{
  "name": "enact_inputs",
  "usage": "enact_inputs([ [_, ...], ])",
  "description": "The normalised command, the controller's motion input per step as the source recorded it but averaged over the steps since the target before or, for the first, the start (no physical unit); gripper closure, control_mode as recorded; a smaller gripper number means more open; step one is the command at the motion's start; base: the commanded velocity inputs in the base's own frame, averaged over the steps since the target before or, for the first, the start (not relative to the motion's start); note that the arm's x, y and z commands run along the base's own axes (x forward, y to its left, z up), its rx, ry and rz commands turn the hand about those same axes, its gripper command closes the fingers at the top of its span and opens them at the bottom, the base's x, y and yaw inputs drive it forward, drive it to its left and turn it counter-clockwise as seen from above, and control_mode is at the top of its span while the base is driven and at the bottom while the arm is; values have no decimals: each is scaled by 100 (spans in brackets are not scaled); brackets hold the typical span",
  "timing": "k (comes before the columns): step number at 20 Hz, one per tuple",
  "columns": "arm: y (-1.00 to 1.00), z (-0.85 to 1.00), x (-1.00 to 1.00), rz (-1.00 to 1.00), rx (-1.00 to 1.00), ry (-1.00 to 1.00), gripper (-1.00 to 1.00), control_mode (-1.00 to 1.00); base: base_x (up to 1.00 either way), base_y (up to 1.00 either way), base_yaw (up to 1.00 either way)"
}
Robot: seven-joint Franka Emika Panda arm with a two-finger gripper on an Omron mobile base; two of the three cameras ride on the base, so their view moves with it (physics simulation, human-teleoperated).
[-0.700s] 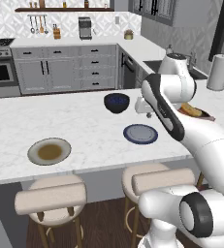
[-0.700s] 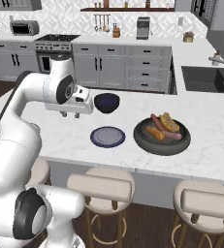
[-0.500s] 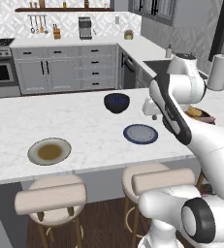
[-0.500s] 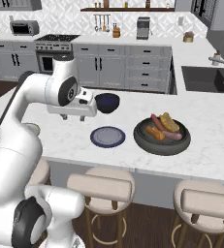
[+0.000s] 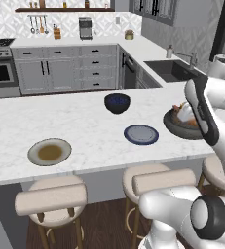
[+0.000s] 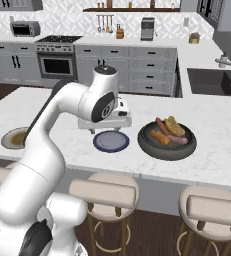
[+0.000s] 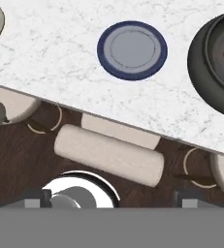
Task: Place one bun and one sausage from the bowl on each plate.
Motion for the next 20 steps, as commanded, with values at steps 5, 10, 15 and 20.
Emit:
enact_inputs([
  [5, -100, -1, 19, 14, 0, 0, -100, -100, 0, 0, 0],
  [10, -100, -3, 7, 12, 0, 0, -100, -100, 0, 0, 0],
  [15, -71, 0, 24, 7, 0, 0, -100, -100, 0, 0, 0],
  [20, -20, 0, 52, 0, 0, 0, -100, -100, 0, 0, 0],
])
